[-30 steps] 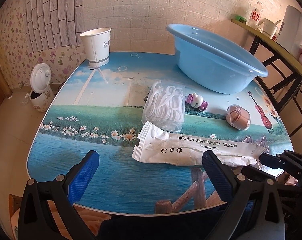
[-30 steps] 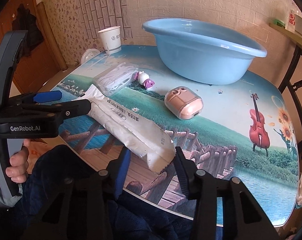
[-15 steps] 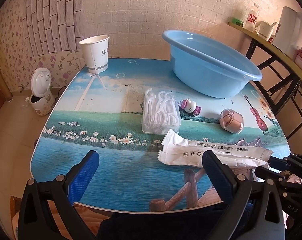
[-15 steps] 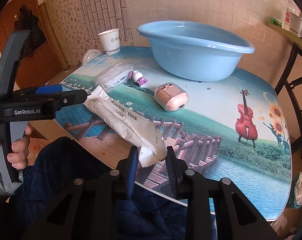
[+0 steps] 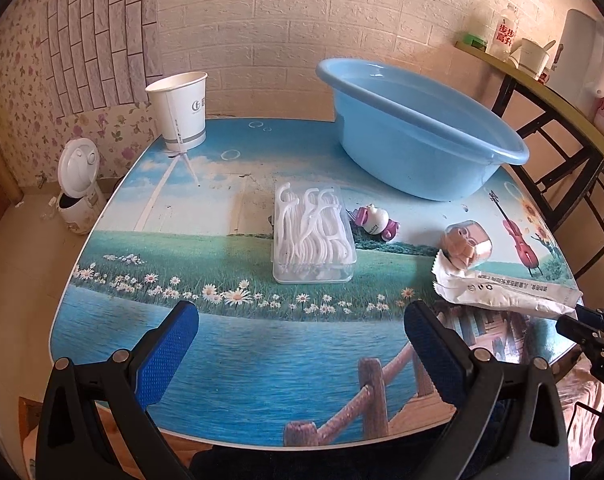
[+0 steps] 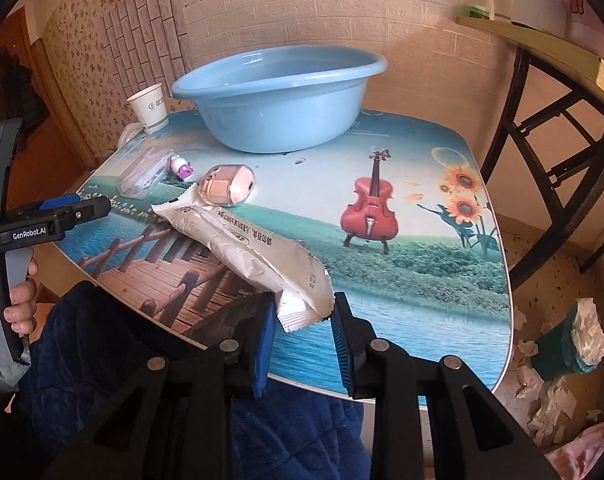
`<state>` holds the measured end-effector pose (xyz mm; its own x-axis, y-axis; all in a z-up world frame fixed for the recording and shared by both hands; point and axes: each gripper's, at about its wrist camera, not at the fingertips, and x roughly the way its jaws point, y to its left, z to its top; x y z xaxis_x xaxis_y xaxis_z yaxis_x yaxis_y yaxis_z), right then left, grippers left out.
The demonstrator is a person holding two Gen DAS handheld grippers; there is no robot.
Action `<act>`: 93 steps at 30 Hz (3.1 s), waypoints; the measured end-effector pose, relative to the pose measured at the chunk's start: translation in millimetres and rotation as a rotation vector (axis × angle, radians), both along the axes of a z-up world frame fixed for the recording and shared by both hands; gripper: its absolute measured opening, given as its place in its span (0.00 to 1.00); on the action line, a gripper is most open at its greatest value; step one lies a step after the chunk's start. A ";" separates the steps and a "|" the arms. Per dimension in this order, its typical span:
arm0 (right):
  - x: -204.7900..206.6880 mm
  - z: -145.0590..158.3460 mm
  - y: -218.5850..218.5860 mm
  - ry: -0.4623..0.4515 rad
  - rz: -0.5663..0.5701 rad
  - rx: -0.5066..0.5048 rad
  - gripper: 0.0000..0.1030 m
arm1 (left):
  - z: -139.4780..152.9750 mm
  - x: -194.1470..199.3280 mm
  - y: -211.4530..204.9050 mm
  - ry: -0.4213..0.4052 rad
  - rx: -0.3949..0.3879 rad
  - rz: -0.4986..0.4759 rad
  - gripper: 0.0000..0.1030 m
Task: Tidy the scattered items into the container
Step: 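Grasp the end of the white wrapped packet with the right tool, then move the left tool toward the clear floss-pick box, then grasp the floss-pick box with the left tool while the right tool lifts the white packet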
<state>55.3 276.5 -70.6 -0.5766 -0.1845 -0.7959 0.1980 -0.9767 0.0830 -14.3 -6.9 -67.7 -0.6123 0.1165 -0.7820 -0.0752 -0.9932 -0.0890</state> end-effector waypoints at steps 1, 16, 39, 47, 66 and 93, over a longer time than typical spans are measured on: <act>0.2 -0.9 2.4 -0.003 -0.006 0.005 0.28 | -0.9 -3.1 0.0 0.000 -0.001 0.004 1.00; -7.0 -17.1 4.2 -0.007 -0.025 0.050 0.56 | -17.2 -34.5 -1.2 -0.029 -0.001 0.031 0.86; -10.5 -12.7 -14.9 0.061 0.042 0.222 0.73 | -26.4 -51.2 9.2 -0.022 -0.070 0.005 0.75; -12.5 -11.0 -21.0 0.083 0.077 0.212 0.73 | -26.9 -50.9 6.4 -0.016 -0.070 0.006 0.83; -26.5 -18.6 -38.5 0.069 0.173 0.190 0.73 | -27.4 -54.4 6.3 0.004 -0.069 -0.015 0.76; -16.2 -8.6 -13.0 0.039 0.173 -0.011 0.20 | -4.2 -17.9 -2.8 0.016 -0.020 -0.035 0.52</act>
